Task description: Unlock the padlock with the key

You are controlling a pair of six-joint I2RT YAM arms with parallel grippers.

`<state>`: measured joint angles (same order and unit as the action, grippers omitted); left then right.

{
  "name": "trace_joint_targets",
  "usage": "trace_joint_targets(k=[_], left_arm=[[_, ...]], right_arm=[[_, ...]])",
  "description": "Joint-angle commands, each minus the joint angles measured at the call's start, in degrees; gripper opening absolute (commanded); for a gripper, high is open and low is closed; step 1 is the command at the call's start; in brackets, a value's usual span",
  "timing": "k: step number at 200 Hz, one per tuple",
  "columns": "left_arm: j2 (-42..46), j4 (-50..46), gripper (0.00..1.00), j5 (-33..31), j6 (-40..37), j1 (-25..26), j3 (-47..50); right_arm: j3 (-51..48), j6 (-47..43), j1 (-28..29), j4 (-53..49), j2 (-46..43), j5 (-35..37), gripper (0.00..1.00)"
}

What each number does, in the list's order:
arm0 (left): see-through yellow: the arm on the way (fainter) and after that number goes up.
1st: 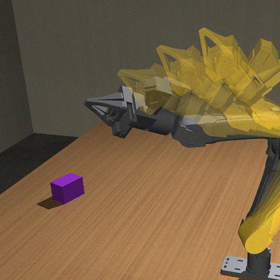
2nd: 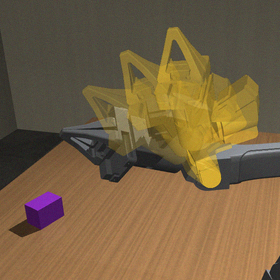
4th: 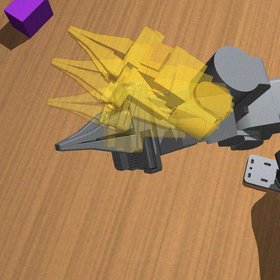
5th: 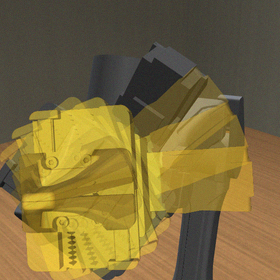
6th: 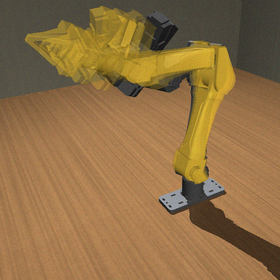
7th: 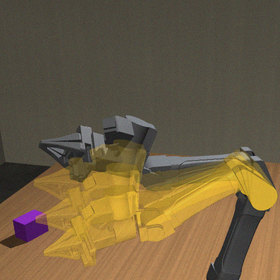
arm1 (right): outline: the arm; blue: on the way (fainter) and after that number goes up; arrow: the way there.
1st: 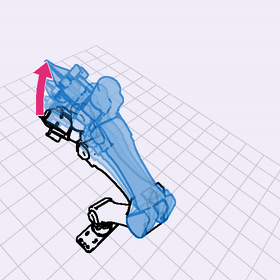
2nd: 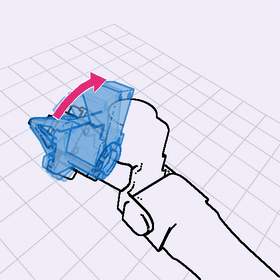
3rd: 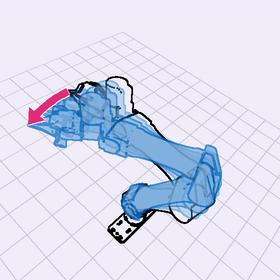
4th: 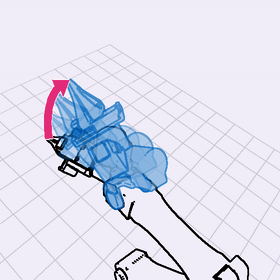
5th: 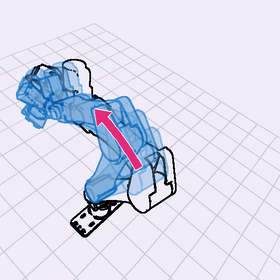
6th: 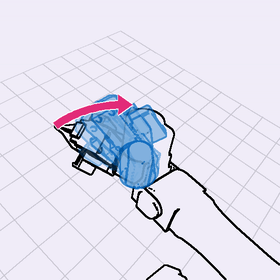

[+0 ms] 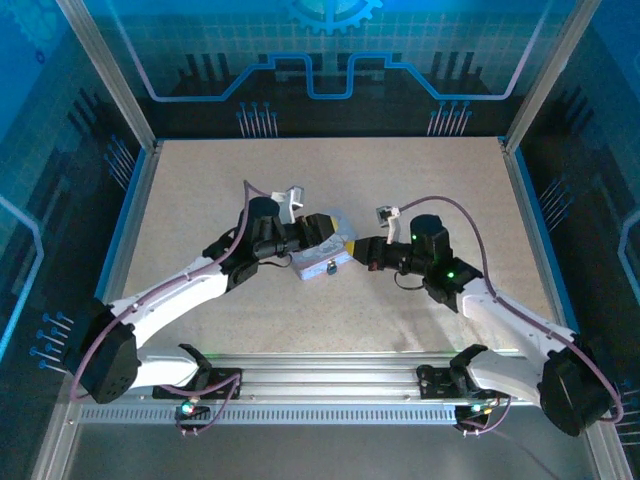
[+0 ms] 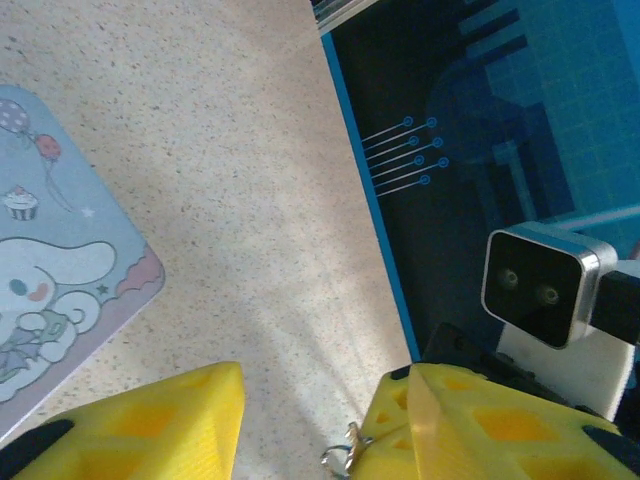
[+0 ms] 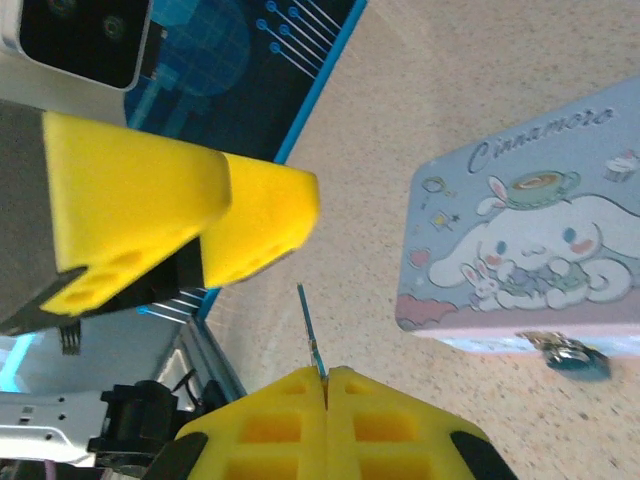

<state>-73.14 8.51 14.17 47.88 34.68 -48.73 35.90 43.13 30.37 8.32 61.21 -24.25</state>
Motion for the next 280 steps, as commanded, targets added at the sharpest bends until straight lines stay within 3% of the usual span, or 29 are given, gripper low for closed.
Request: trace_joint_targets(k=[1,64,157,225,280], left_arm=[[2.2,-5.3,0.5,-1.9,-2.6,0.0,0.4],[3.4,-6.6,0.55,-2.4,0.2,1.8,7.8],[-1.5,-2.6,0.64,-4.5,0.6,4.9,11.5],[-10.8,-9.5,0.66,-6.0,-8.9,5.2,-2.7],[-21.4,-24.2,0.67,-11.6,-19.8,5.2,-20.3]], right_arm=[[-1.4,-3.6,0.6,-9.7,-3.5,3.2,0.02],[-3.4,-6.0,1.1,-24.9,-10.8,10.3,0.03],[-8.0,-5.1,2.7,-26.0,-12.4,14.0,0.04],[-8.2,-7.3,3.1,-31.3,-14.3,21.2,0.04],[-8.4,-8.0,3.2,-34.9,-16.3,25.0,0.05]])
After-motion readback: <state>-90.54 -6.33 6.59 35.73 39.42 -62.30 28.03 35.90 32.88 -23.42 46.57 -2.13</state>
